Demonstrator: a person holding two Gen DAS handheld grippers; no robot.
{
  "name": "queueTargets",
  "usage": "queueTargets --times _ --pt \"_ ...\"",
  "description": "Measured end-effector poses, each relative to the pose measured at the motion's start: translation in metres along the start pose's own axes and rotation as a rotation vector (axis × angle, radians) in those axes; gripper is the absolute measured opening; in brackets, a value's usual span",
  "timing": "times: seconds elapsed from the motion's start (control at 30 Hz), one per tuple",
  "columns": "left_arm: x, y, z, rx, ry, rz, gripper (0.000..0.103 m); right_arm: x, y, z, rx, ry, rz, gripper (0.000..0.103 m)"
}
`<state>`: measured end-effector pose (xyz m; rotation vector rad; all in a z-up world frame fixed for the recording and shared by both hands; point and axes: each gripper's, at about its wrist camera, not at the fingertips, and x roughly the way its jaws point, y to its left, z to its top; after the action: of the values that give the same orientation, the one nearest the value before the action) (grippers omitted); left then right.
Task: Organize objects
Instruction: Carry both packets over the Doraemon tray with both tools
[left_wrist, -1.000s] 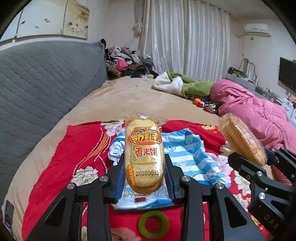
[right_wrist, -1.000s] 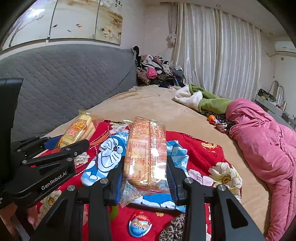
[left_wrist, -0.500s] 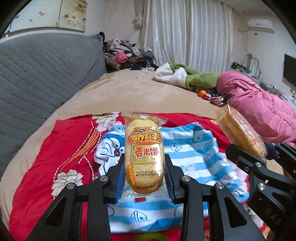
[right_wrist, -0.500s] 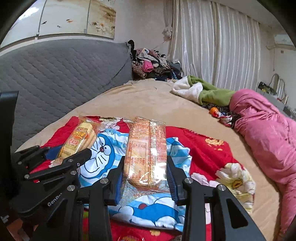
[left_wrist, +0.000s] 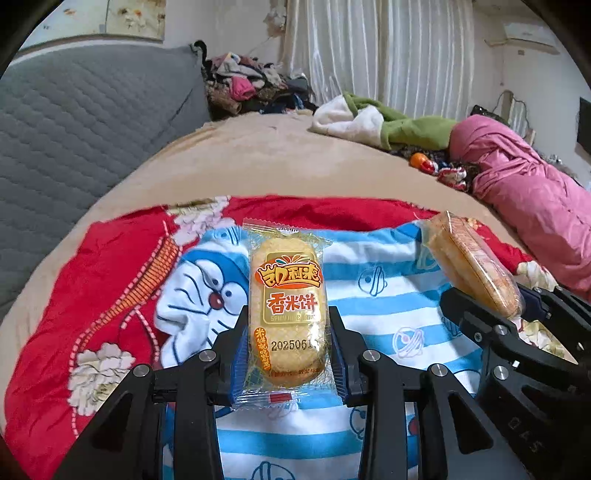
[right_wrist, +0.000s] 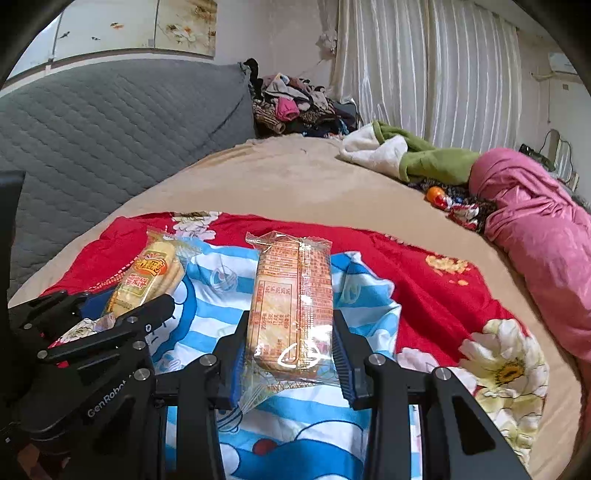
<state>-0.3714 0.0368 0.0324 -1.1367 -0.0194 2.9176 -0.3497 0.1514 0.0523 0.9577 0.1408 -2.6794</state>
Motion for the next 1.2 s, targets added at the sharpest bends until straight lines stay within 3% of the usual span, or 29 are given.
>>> queueTargets --times 0.6,1.2 --pt "0.048 -0.002 -0.023 0.001 0.074 0.004 0.039 0.064 -0.007 -0.024 0.0 0.137 -0.019 0.04" --pt "0.068 -0.003 -0.033 0.009 0.186 0.008 0.039 0.087 -0.001 -0.038 -0.024 0.245 -0.024 0.04"
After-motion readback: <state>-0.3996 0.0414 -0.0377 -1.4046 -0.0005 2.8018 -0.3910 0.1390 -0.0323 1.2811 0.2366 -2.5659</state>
